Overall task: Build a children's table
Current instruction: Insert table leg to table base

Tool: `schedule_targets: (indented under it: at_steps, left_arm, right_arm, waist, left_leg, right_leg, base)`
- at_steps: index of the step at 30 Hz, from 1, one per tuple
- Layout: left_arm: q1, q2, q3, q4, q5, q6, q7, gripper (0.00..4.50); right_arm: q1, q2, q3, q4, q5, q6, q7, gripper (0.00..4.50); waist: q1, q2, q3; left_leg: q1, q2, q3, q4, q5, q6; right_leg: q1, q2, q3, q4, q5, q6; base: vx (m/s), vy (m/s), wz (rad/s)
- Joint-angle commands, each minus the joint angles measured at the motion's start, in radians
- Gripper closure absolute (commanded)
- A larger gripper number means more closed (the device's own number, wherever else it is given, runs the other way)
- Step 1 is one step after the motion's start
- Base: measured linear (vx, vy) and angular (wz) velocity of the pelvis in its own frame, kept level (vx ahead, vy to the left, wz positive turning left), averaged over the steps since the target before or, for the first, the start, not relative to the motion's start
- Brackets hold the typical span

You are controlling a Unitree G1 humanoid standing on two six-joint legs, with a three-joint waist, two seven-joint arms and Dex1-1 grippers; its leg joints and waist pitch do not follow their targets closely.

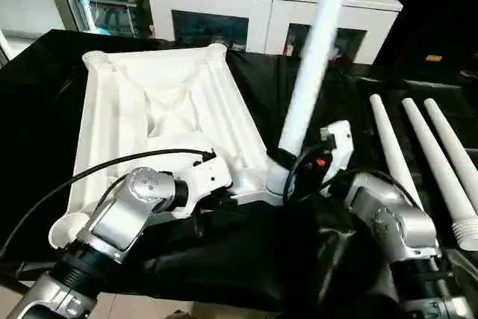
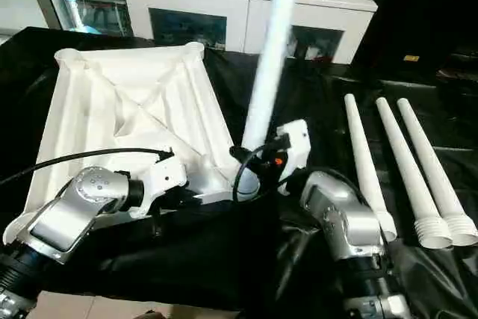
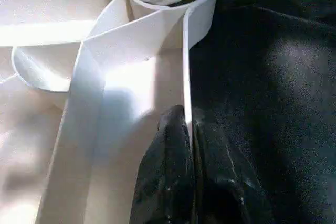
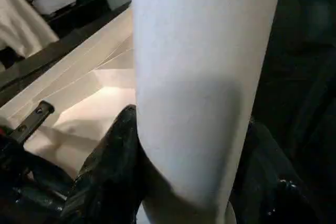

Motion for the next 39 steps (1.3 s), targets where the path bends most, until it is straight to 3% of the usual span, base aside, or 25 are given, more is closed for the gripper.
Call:
schedule_targets:
  at_steps: [1,8,13,20,27,32,39]
  left_arm:
    - [0.0,-0.036,0.003,0.016,-0.022,0.001,0.021,4.5]
    - [-0.019,-0.055,0.02,0.035,-0.02,0.01,0.044,4.5]
    - [-0.027,-0.065,0.027,0.043,-0.016,0.015,0.057,4.5]
    - [-0.032,-0.073,0.035,0.047,-0.014,0.02,0.059,4.5]
    - [-0.035,-0.079,0.036,0.055,-0.011,0.019,0.063,4.5]
    - [-0.037,-0.081,0.034,0.056,-0.013,0.02,0.065,4.5]
    - [-0.039,-0.081,0.033,0.058,-0.011,0.018,0.064,4.5]
  right_arm:
    - [0.04,0.008,-0.013,0.048,-0.014,-0.006,-0.023,2.64]
    - [0.106,0.033,-0.001,0.055,-0.034,-0.117,0.004,2.64]
    - [0.131,0.052,0.003,0.07,-0.073,-0.219,0.001,2.64]
    - [0.173,0.079,-0.001,0.114,-0.098,-0.375,0.008,2.64]
    - [0.198,0.082,0.011,0.142,-0.132,-0.468,0.012,2.64]
    - [0.204,0.074,0.04,0.178,-0.17,-0.498,0.01,2.64]
    - [0.191,0.036,0.115,0.203,-0.217,-0.426,0.035,2.64]
  waist:
    - [-0.006,-0.001,-0.045]
    - [-0.004,0.002,-0.039]
    - [-0.004,-0.004,-0.037]
    - [-0.006,-0.004,-0.039]
    - [-0.005,-0.006,-0.037]
    - [-0.006,-0.005,-0.035]
    - [-0.014,-0.007,-0.031]
  left_leg:
    - [0.019,0.092,-0.033,-0.104,-0.185,-0.018]
    - [0.021,0.094,-0.034,-0.11,-0.234,-0.025]
    - [0.023,0.094,-0.028,-0.113,-0.26,-0.02]
    - [0.018,0.096,-0.025,-0.121,-0.206,0.007]
    - [0.021,0.097,-0.022,-0.119,-0.223,0.016]
    - [0.018,0.097,-0.025,-0.124,-0.238,0.015]
    - [0.02,0.098,-0.031,-0.129,-0.318,-0.014]
  right_leg:
    - [0.014,-0.1,0.055,-0.079,-0.163,-0.222]
    - [0.006,-0.102,0.056,-0.09,-0.224,-0.203]
    - [0.001,-0.106,0.057,-0.1,-0.294,-0.18]
    - [0.006,-0.102,0.052,-0.095,-0.212,-0.185]
    - [0.003,-0.105,0.055,-0.102,-0.24,-0.189]
    - [0.004,-0.104,0.054,-0.105,-0.276,-0.178]
    - [-0.003,-0.105,0.057,-0.117,-0.386,-0.149]
  base:
    - [0.0,0.0,0.0]
    - [0.0,0.0,0.0]
    - [0.0,0.0,0.0]
    - [0.0,0.0,0.0]
    - [0.0,0.0,0.0]
    - [0.0,0.0,0.0]
    - [0.0,0.0,0.0]
